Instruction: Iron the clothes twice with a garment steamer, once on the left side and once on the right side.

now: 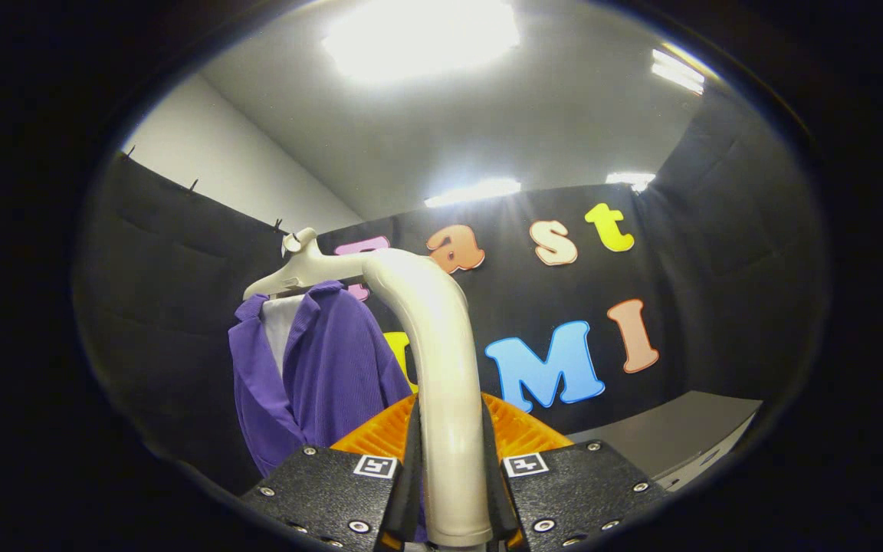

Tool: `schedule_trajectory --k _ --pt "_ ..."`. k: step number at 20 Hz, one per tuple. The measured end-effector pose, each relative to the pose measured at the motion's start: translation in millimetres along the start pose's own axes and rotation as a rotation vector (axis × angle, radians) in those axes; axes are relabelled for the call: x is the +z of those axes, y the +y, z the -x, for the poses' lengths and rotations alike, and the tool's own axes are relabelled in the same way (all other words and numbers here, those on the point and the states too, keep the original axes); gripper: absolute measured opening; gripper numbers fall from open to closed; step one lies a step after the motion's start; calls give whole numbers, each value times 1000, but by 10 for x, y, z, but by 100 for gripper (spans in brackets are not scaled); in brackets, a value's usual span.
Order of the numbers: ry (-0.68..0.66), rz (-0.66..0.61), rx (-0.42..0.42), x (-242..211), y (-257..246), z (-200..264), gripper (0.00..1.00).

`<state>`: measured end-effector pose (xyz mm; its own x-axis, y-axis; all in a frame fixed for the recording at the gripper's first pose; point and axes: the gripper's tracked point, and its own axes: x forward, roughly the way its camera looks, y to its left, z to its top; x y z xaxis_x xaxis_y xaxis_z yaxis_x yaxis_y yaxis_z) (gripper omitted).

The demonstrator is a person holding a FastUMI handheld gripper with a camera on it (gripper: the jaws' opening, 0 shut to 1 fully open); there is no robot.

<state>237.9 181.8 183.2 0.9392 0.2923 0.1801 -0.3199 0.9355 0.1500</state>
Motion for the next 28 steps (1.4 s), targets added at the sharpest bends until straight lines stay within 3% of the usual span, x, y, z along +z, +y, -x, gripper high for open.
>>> schedule_trajectory --k 8,16,28 --pt "-67 84 15 66 664 -333 36" --pt "7 165 17 -535 1125 -533 36" --pt "100 164 9 -1115 1207 -307 36"
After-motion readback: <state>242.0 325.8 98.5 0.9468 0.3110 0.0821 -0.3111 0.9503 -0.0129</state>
